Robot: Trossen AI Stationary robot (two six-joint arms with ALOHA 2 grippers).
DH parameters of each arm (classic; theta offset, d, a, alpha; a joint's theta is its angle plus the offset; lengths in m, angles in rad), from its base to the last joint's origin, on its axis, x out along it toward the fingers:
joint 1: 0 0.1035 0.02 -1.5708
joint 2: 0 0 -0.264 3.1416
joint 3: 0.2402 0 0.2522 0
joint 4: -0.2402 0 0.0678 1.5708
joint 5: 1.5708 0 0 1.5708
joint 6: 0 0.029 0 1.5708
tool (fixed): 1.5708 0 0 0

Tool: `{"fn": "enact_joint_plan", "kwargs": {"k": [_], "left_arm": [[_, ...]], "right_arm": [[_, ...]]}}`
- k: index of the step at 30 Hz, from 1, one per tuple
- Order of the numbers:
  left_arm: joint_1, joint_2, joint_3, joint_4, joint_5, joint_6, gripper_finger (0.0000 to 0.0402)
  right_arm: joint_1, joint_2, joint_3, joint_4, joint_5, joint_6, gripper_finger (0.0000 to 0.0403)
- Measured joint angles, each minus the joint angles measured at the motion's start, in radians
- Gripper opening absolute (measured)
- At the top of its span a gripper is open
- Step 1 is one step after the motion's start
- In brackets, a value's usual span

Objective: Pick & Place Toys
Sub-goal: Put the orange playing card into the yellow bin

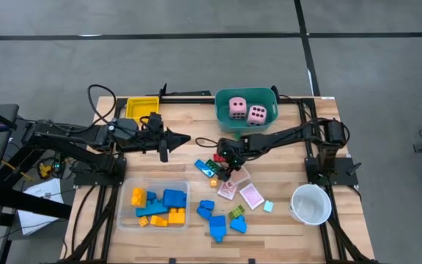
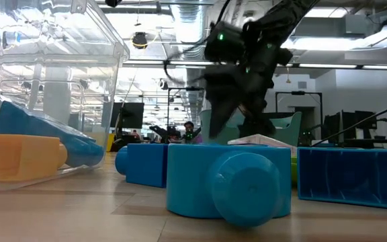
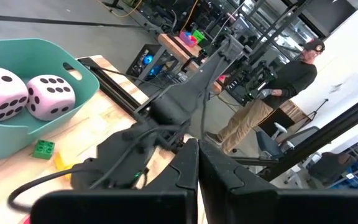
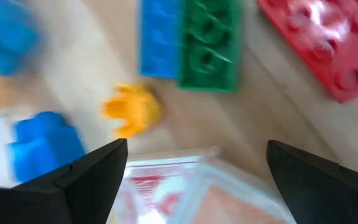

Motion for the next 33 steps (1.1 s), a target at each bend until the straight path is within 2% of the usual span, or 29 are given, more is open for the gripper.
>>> {"fn": "enact_joint_plan", "kwargs": {"k": [3, 8, 14, 20, 23, 28, 33], "left_arm": [[0.0, 0.0, 0.0, -0.002, 0.0, 0.002, 0.0], [0.0, 0.0, 0.0, -0.003, 0.0, 0.002, 0.0], [-0.006, 0.0, 0.0, -0.002, 0.001, 0.001, 0.0], [-0.02, 0.0, 0.0, -0.002, 0.001, 0.002, 0.0], [-0.025, 0.0, 0.0, -0.002, 0.001, 0.001, 0.0], [-0.025, 0.0, 0.0, -0.002, 0.001, 0.001, 0.0], [-0.024, 0.0, 0.0, -0.001, 0.001, 0.002, 0.0]], "right_arm": [[-0.006, -0.06, 0.001, 0.002, 0.006, -0.03, 0.0373], [-0.015, -0.171, 0.002, -0.035, 0.079, -0.07, 0.0373], [-0.007, -0.281, 0.002, -0.234, 0.154, -0.001, 0.0373], [0.076, -0.351, -0.045, -0.276, 0.235, 0.203, 0.0373], [0.121, -0.388, -0.159, -0.206, 0.25, 0.352, 0.0373], [0.196, -0.497, -0.357, 0.035, 0.322, 0.604, 0.0373], [0.246, -0.583, -0.451, 0.075, 0.416, 0.746, 0.0373]]}}
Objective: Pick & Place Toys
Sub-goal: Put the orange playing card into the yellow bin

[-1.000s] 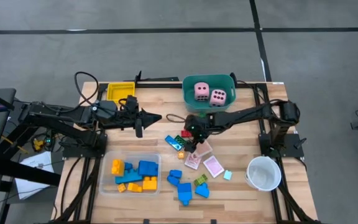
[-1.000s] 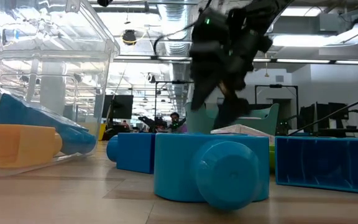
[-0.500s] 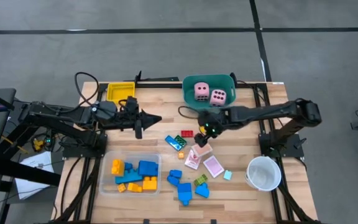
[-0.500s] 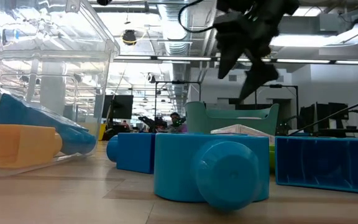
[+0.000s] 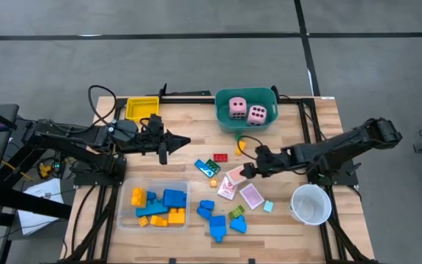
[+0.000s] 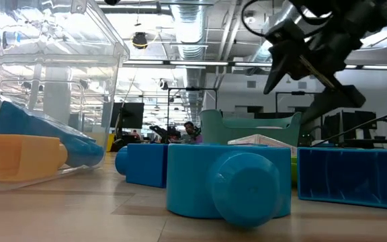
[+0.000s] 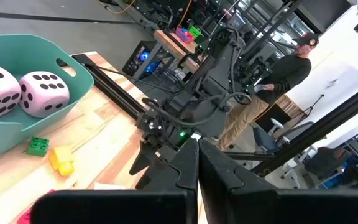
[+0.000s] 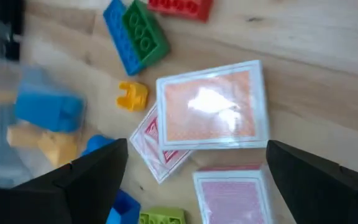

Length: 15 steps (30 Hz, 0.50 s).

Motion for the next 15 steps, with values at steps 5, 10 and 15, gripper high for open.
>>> {"fn": "enact_joint_plan", "kwargs": {"k": [5, 10, 15], "left_arm": [[0.0, 0.0, 0.0, 0.0, 0.004, 0.0, 0.0], [0.0, 0.0, 0.0, -0.001, 0.004, 0.0, 0.0], [0.0, 0.0, 0.0, 0.0, 0.003, 0.014, 0.0]], "right_arm": [[-0.009, -0.013, -0.008, -0.054, 0.005, 0.004, 0.0373], [-0.043, -0.013, -0.008, -0.011, -0.022, -0.034, 0.038], [-0.05, -0.013, -0.007, 0.079, -0.126, -0.301, 0.0393]]}}
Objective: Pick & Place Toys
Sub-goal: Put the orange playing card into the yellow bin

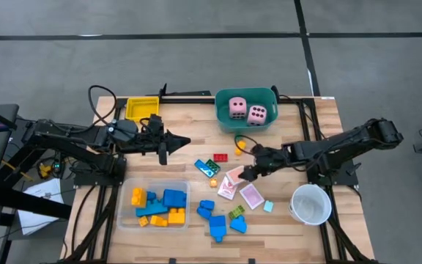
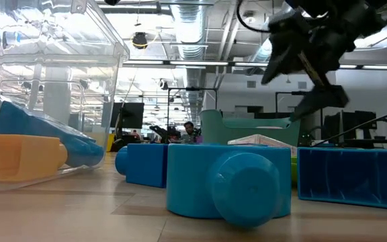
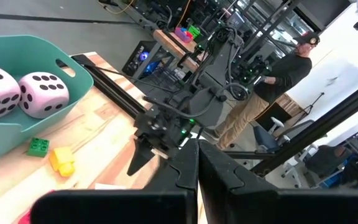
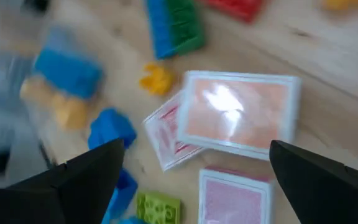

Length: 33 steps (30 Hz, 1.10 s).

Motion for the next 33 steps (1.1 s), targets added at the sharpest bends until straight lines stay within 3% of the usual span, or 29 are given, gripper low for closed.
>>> {"fn": "enact_joint_plan", "kwargs": {"k": [6, 15, 22, 28, 33], "left_arm": [[0.0, 0.0, 0.0, 0.0, 0.0, 0.01, 0.0], [0.0, 0.0, 0.0, 0.0, -0.001, 0.01, 0.0], [0.0, 0.0, 0.0, 0.0, -0.005, 0.01, 0.0], [0.0, 0.0, 0.0, -0.001, -0.004, 0.01, 0.0], [0.0, 0.0, 0.0, 0.0, -0.004, 0.005, 0.0]], "right_arm": [[0.073, 0.0, 0.041, -0.113, 0.005, -0.299, 0.0386], [0.213, 0.0, 0.044, -0.21, 0.269, -0.449, 0.0369], [0.325, 0.007, 0.051, -0.214, 0.385, -0.583, 0.0368], [0.419, 0.143, 0.133, -0.214, 0.553, -0.815, 0.0368], [0.402, 0.289, 0.198, -0.276, 0.654, -0.81, 0.0368]]}}
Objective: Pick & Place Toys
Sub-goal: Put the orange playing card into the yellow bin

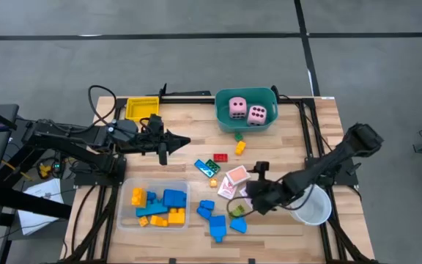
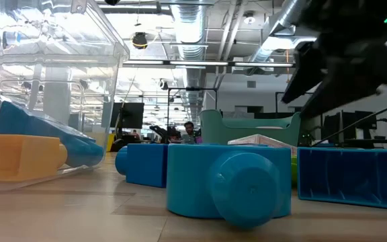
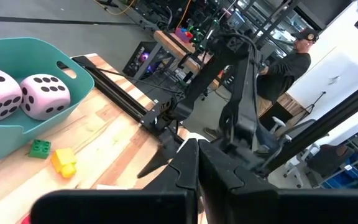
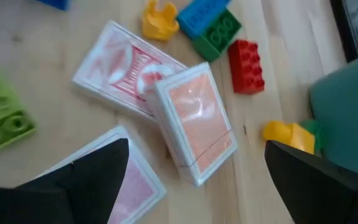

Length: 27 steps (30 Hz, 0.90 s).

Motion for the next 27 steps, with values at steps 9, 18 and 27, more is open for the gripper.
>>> {"fn": "enact_joint_plan", "kwargs": {"k": [9, 18, 27], "left_arm": [[0.0, 0.0, 0.0, -0.001, 0.017, -0.004, 0.0], [0.0, 0.0, 0.0, -0.001, 0.041, -0.004, 0.0], [0.0, 0.0, 0.0, -0.001, 0.041, -0.004, 0.0]], "right_arm": [[-0.044, 0.154, 0.043, 0.006, -0.001, 0.064, 0.0368], [-0.055, 0.183, 0.044, 0.014, 0.032, 0.068, 0.0368], [-0.104, 0.183, 0.044, 0.014, 0.023, 0.068, 0.0368]]}}
